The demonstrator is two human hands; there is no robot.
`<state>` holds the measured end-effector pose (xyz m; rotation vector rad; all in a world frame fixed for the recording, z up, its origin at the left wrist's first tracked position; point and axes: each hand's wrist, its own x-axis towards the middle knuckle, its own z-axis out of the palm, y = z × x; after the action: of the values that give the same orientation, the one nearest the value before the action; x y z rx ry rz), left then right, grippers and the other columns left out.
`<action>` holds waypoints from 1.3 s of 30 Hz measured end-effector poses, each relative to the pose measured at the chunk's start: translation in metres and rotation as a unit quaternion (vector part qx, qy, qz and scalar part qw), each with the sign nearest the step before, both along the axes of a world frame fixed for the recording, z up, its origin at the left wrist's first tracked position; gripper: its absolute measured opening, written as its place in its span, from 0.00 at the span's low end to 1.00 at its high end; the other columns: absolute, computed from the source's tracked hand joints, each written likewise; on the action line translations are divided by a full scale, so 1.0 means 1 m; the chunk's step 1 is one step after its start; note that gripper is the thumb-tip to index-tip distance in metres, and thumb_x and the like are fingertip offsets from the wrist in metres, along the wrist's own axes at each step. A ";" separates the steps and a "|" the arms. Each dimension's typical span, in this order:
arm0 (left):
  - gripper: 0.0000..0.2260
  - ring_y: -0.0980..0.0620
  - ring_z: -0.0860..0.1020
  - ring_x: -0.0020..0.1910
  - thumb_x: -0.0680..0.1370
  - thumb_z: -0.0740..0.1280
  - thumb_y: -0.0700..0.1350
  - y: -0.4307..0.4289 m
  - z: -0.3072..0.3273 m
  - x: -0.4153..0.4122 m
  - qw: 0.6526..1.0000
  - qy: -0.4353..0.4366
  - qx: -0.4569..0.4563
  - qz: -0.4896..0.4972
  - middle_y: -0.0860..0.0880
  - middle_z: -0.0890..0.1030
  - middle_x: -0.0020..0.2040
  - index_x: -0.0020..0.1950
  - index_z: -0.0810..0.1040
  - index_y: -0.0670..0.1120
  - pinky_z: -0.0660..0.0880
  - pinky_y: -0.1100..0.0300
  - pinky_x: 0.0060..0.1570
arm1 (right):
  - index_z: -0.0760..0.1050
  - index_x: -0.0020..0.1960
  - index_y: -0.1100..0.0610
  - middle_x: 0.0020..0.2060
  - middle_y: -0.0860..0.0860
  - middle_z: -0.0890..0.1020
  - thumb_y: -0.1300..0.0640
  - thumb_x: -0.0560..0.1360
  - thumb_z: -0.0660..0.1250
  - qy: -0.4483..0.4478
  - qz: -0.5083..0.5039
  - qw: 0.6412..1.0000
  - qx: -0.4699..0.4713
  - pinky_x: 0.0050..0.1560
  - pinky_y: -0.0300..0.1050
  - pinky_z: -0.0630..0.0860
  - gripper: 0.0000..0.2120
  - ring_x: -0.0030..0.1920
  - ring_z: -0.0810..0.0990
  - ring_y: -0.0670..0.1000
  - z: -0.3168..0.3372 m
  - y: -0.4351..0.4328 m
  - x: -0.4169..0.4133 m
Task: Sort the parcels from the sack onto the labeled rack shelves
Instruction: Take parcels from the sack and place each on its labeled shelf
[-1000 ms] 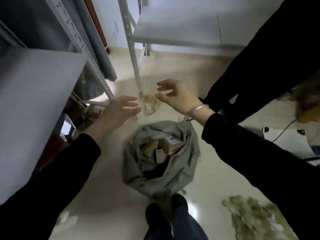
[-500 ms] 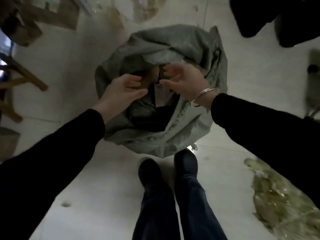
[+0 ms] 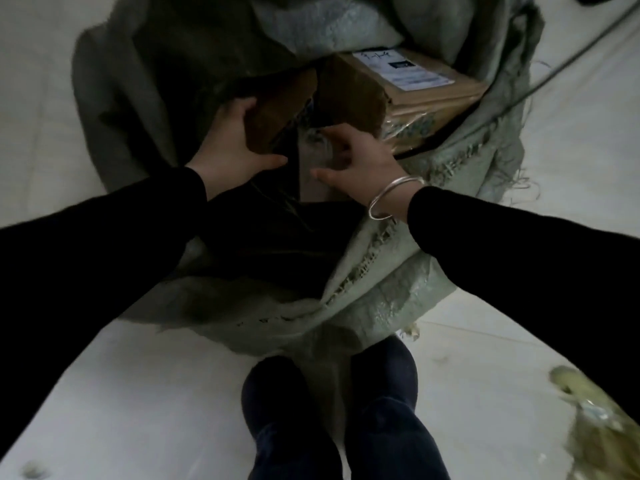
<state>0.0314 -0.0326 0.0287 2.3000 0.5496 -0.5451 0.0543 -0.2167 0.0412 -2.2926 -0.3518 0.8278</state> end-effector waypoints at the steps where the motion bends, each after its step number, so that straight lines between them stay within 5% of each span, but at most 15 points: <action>1: 0.42 0.47 0.59 0.73 0.68 0.75 0.48 0.001 -0.009 0.008 1.000 0.001 0.009 -0.001 0.44 0.58 0.74 0.75 0.55 0.46 0.58 0.55 0.72 | 0.66 0.69 0.58 0.64 0.53 0.75 0.53 0.72 0.70 0.002 0.010 1.000 -0.006 0.56 0.33 0.65 0.29 0.64 0.73 0.52 -0.010 0.005 0.006; 4: 0.47 0.44 0.53 0.75 0.67 0.76 0.50 0.009 -0.044 0.026 0.999 0.029 0.036 -0.011 0.43 0.52 0.76 0.77 0.50 0.47 0.55 0.51 0.74 | 0.61 0.72 0.59 0.67 0.55 0.72 0.51 0.72 0.70 0.005 0.035 0.999 -0.008 0.60 0.34 0.63 0.33 0.67 0.71 0.53 -0.040 0.023 0.021; 8: 0.47 0.40 0.58 0.74 0.67 0.76 0.45 0.025 -0.086 0.042 0.997 0.062 0.036 -0.004 0.40 0.57 0.75 0.77 0.50 0.42 0.59 0.46 0.72 | 0.61 0.72 0.59 0.68 0.55 0.71 0.54 0.72 0.70 -0.009 0.047 0.999 0.020 0.62 0.33 0.61 0.32 0.68 0.69 0.53 -0.070 0.043 0.036; 13: 0.34 0.43 0.68 0.69 0.71 0.73 0.43 0.030 -0.096 0.053 0.995 0.056 0.072 0.030 0.40 0.68 0.71 0.73 0.63 0.39 0.66 0.53 0.68 | 0.60 0.72 0.58 0.69 0.56 0.69 0.55 0.73 0.69 -0.049 0.078 0.996 0.007 0.66 0.39 0.62 0.32 0.69 0.68 0.54 -0.080 0.048 0.044; 17: 0.38 0.49 0.76 0.61 0.60 0.77 0.57 0.017 -0.051 0.039 0.996 0.037 0.023 0.074 0.47 0.77 0.63 0.65 0.74 0.41 0.73 0.59 0.56 | 0.66 0.68 0.60 0.65 0.57 0.74 0.51 0.74 0.67 -0.026 0.045 0.999 -0.001 0.59 0.39 0.66 0.26 0.66 0.72 0.55 -0.055 0.040 0.035; 23: 0.17 0.54 0.78 0.35 0.68 0.74 0.53 0.012 0.106 0.003 0.974 0.061 -0.098 0.195 0.50 0.81 0.39 0.50 0.79 0.44 0.75 0.69 0.28 | 0.68 0.67 0.58 0.63 0.57 0.76 0.51 0.79 0.58 0.022 0.019 1.000 -0.012 0.49 0.38 0.65 0.19 0.63 0.74 0.56 0.078 0.027 0.022; 26: 0.25 0.54 0.82 0.36 0.63 0.77 0.55 0.015 0.209 -0.011 0.957 0.064 -0.174 0.221 0.46 0.84 0.48 0.55 0.81 0.43 0.77 0.67 0.33 | 0.66 0.69 0.59 0.63 0.58 0.75 0.55 0.80 0.57 0.031 0.016 0.999 0.018 0.49 0.35 0.64 0.19 0.57 0.74 0.51 0.175 0.028 0.018; 29: 0.33 0.50 0.81 0.29 0.48 0.74 0.58 0.020 0.331 -0.020 0.938 0.104 -0.212 0.252 0.42 0.85 0.43 0.48 0.83 0.41 0.75 0.64 0.29 | 0.69 0.66 0.61 0.58 0.56 0.78 0.58 0.79 0.59 0.074 -0.013 0.995 0.067 0.50 0.33 0.69 0.17 0.52 0.74 0.49 0.285 0.024 0.016; 32: 0.36 0.43 0.83 0.41 0.46 0.73 0.60 0.028 0.452 -0.020 0.927 0.087 -0.237 0.279 0.40 0.85 0.45 0.47 0.83 0.39 0.79 0.51 0.46 | 0.63 0.71 0.52 0.60 0.54 0.76 0.55 0.79 0.59 0.084 -0.050 0.991 0.090 0.54 0.37 0.69 0.21 0.61 0.75 0.53 0.415 0.022 0.023; 34: 0.29 0.43 0.84 0.43 0.51 0.74 0.61 0.032 0.536 -0.013 0.925 0.052 -0.254 0.276 0.41 0.85 0.42 0.42 0.84 0.40 0.78 0.47 0.51 | 0.59 0.72 0.46 0.61 0.55 0.76 0.54 0.79 0.59 0.073 -0.061 0.988 0.121 0.57 0.39 0.70 0.23 0.63 0.75 0.55 0.501 0.025 0.028; 36: 0.17 0.53 0.82 0.28 0.57 0.76 0.56 0.035 0.620 -0.003 0.928 -0.010 -0.257 0.270 0.46 0.83 0.31 0.31 0.82 0.42 0.79 0.59 0.38 | 0.55 0.71 0.39 0.61 0.56 0.77 0.54 0.78 0.60 0.033 -0.055 0.988 0.141 0.62 0.49 0.73 0.26 0.61 0.77 0.56 0.579 0.031 0.040; 39: 0.19 0.55 0.79 0.25 0.55 0.76 0.52 0.033 0.735 0.012 0.929 -0.086 -0.280 0.226 0.43 0.83 0.33 0.39 0.81 0.41 0.76 0.65 0.28 | 0.54 0.73 0.41 0.66 0.51 0.73 0.52 0.77 0.62 -0.040 -0.019 0.981 0.191 0.67 0.51 0.69 0.28 0.63 0.75 0.53 0.697 0.040 0.066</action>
<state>0.0430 0.0004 0.7637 1.5900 0.7037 -0.2270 0.1203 -0.1771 0.7381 -1.9688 -0.4576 0.5909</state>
